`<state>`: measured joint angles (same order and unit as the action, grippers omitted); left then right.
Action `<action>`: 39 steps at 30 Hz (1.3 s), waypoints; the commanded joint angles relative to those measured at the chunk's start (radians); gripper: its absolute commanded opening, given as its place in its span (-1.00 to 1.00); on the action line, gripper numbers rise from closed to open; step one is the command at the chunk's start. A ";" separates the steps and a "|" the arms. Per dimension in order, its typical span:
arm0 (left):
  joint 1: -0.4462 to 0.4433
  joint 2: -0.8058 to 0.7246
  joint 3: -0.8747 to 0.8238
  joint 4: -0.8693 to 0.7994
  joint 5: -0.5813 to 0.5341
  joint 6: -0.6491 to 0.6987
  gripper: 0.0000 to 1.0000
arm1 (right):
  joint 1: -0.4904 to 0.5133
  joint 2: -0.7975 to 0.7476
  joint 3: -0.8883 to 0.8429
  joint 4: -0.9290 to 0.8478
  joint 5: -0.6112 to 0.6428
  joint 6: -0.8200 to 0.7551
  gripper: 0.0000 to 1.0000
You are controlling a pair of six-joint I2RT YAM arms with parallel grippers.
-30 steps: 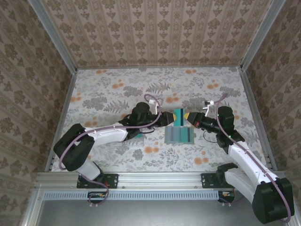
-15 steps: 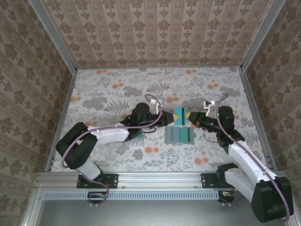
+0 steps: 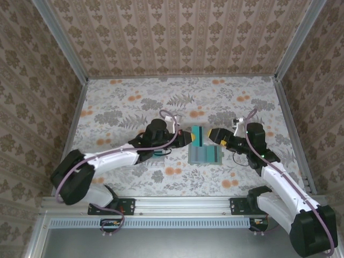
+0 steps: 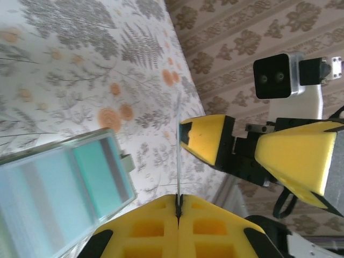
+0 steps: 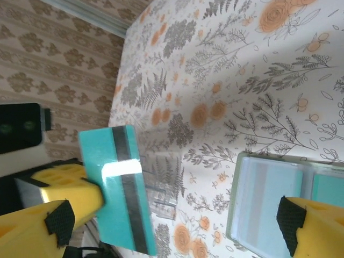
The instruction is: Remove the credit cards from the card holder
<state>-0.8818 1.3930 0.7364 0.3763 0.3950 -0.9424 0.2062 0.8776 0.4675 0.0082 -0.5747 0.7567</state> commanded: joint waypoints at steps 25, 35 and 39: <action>-0.163 -0.441 0.124 -1.098 -0.679 1.448 -1.00 | 0.176 -0.141 0.003 -0.064 0.340 -0.131 1.00; -0.140 -0.392 0.101 -1.150 -0.623 1.663 -1.00 | 0.176 -0.151 -0.007 -0.071 0.354 -0.155 1.00; -0.100 -0.330 0.097 -1.146 -0.580 1.674 -1.00 | 0.176 -0.145 -0.007 -0.074 0.356 -0.157 1.00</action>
<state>-1.0035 1.0290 0.8482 -0.7509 -0.2302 0.6704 0.3771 0.7307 0.4660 -0.0723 -0.2386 0.6228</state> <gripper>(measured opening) 0.046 0.999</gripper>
